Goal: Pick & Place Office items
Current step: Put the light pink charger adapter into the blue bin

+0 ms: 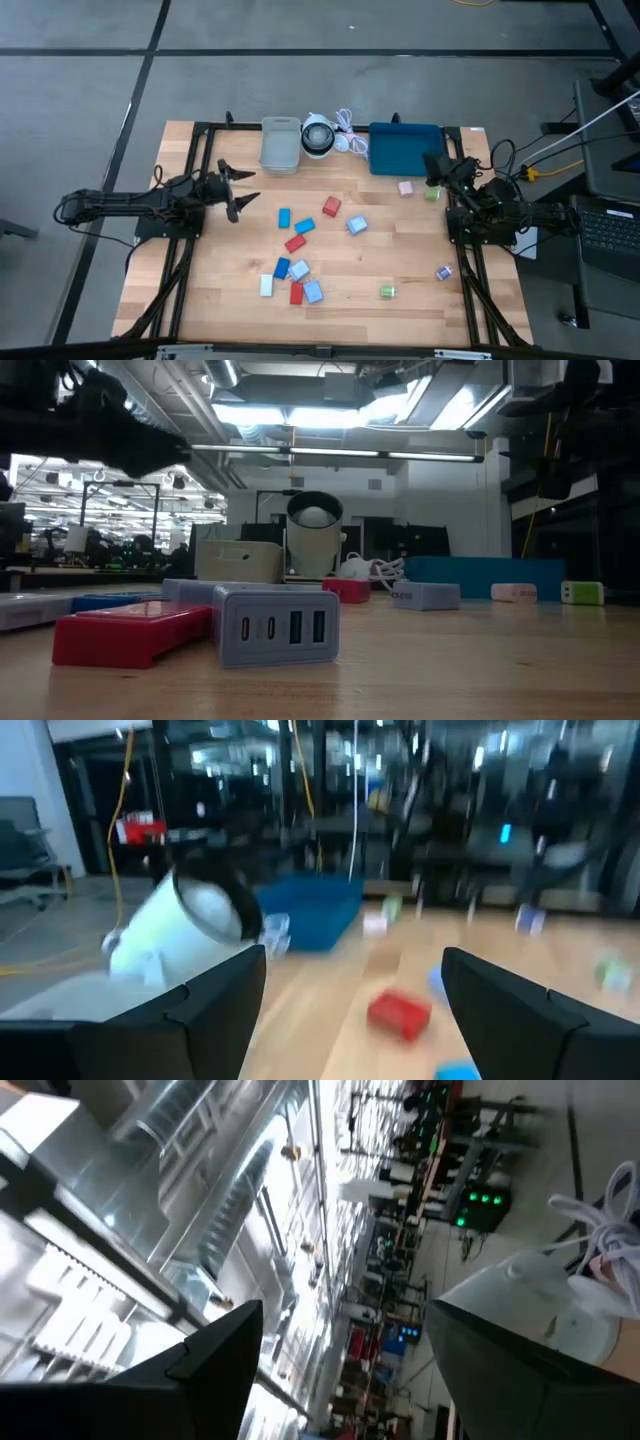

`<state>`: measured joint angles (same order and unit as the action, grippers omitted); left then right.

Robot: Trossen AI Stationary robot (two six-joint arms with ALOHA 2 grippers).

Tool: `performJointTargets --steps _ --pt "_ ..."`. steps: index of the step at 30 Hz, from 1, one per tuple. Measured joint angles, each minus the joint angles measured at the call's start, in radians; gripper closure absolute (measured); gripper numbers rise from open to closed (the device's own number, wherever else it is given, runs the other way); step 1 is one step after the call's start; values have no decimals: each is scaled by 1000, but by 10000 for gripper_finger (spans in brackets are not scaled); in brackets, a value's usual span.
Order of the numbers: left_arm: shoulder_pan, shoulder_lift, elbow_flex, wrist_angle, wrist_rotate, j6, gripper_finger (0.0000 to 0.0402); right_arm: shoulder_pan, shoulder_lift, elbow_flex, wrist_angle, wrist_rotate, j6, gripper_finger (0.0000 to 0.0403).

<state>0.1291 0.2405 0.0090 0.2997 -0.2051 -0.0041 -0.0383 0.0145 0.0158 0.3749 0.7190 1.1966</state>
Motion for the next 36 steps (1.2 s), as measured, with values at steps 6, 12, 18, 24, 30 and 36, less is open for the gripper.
performJointTargets --steps 6,12,18,24,30,36 --pt "0 -3 0 229 -9 -201 104 0 79 0 116 -4 -28 117" --pt "0 -3 0 538 -65 -340 103 0 194 34 202 -68 -63 117" --pt "6 -3 0 621 -173 -271 105 0 305 90 202 -31 -237 117" --pt "6 -3 0 646 -160 -379 104 0 325 95 201 68 -310 117" --pt "6 -3 0 642 -140 -518 103 0 325 95 201 52 -316 117" --pt "11 21 0 596 -180 -693 106 -2 327 95 201 198 -431 117"
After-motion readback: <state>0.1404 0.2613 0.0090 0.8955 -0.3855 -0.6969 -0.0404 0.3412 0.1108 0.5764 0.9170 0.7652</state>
